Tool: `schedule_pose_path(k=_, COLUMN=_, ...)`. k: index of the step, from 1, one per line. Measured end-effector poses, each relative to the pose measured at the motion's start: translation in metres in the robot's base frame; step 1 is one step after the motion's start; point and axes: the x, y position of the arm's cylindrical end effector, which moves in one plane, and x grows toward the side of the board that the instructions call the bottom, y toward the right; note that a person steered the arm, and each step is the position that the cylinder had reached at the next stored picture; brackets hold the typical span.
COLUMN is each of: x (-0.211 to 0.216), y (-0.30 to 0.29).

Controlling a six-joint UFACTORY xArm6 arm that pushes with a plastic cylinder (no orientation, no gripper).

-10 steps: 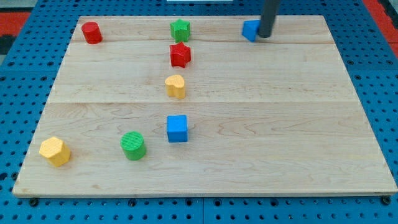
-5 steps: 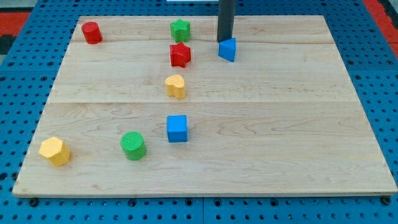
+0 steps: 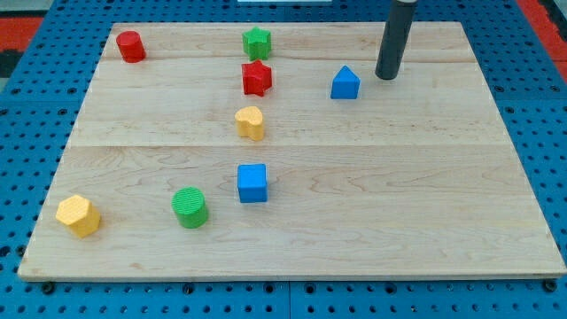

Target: Place the triangle on top of the heart

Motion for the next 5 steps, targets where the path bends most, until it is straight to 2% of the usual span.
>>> schedule_pose_path(k=2, x=-0.014, y=-0.044)
schedule_pose_path(k=5, x=-0.015, y=-0.043)
